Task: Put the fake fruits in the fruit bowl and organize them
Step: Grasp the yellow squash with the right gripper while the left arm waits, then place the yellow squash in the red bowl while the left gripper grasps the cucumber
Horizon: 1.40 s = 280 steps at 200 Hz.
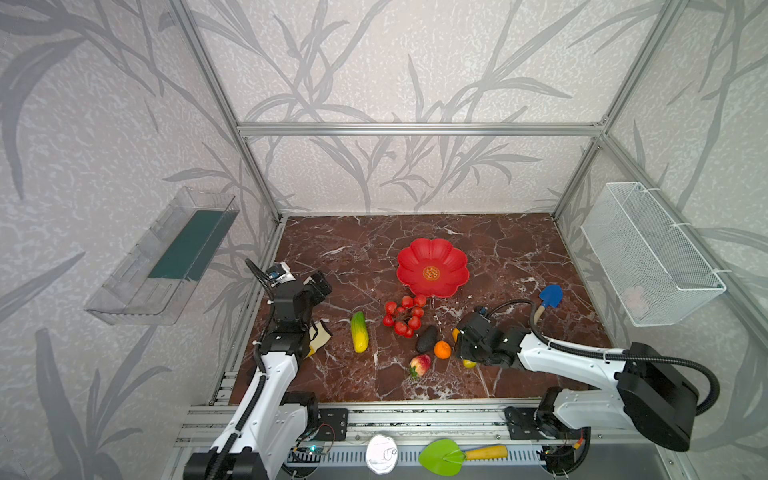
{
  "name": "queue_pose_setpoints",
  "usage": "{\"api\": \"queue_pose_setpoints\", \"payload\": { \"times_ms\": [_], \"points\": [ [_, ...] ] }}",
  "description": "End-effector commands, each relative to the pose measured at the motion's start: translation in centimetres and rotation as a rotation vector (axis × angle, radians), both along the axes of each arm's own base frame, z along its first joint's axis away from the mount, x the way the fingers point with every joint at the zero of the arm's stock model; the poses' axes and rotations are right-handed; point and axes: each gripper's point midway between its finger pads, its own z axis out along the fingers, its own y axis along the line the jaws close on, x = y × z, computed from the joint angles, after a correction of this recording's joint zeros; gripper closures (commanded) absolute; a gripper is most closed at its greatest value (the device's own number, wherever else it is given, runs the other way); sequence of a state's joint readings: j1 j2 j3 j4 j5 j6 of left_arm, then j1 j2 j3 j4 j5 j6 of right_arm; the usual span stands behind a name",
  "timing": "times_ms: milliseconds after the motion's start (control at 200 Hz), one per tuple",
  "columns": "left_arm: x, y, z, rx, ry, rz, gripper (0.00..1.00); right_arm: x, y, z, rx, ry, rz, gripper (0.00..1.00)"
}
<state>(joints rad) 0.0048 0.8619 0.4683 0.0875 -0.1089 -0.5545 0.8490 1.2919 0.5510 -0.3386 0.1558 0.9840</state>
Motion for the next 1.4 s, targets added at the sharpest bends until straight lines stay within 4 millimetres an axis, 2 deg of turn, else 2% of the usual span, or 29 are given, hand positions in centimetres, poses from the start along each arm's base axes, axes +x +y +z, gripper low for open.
{"api": "queue_pose_setpoints", "payload": {
  "times_ms": [0,80,100,255,325,425,540,620,725,755,895,1090,1220,1395],
  "points": [
    [-0.5,0.0,-0.3,-0.022,0.005,0.014,0.05,1.1,-0.5,0.6,-0.043,-0.064,0.026,0.54],
    [-0.5,-0.1,-0.3,-0.030,0.006,0.009,0.05,2.5,-0.6,3.0,-0.088,-0.147,0.074,0.64],
    [-0.6,-0.1,-0.3,-0.030,0.007,0.009,0.05,3.0,-0.6,4.1,-0.102,-0.184,0.089,0.67],
    [-0.9,-0.2,-0.9,-0.043,0.032,0.007,0.05,6.6,-0.3,10.0,-0.149,-0.375,0.177,0.75],
    [-1.1,-0.4,-1.0,-0.050,0.040,0.001,0.06,8.4,0.4,11.9,-0.148,-0.429,0.212,0.75],
    [-1.5,-0.5,-1.1,-0.061,0.051,-0.005,0.06,11.5,2.4,13.8,-0.142,-0.486,0.274,0.75],
    [-2.2,-0.7,-1.3,-0.069,0.066,-0.009,0.07,15.0,5.0,14.8,-0.134,-0.522,0.332,0.75],
    [-2.8,-0.8,-1.5,-0.067,0.086,-0.015,0.07,17.4,6.7,14.5,-0.122,-0.525,0.367,0.75],
    [-3.5,-0.9,-1.7,-0.070,0.109,-0.022,0.07,20.3,8.5,13.1,-0.132,-0.501,0.405,0.74],
    [-3.7,-1.0,-1.8,-0.071,0.112,-0.026,0.07,21.0,9.0,11.8,-0.142,-0.475,0.420,0.74],
    [-4.5,-1.1,-2.1,-0.086,0.146,-0.028,0.07,23.6,10.8,8.8,-0.146,-0.420,0.449,0.74],
    [-5.1,-2.0,-3.2,-0.108,0.232,-0.071,0.09,25.7,11.2,5.2,-0.144,-0.346,0.461,0.72],
    [-5.0,-3.4,-4.2,-0.162,0.270,-0.133,0.14,26.3,10.7,3.9,-0.142,-0.318,0.440,0.67],
    [-5.1,-5.5,-6.1,-0.241,0.342,-0.215,0.19,26.0,10.5,2.9,-0.131,-0.295,0.422,0.57]
  ]
}}
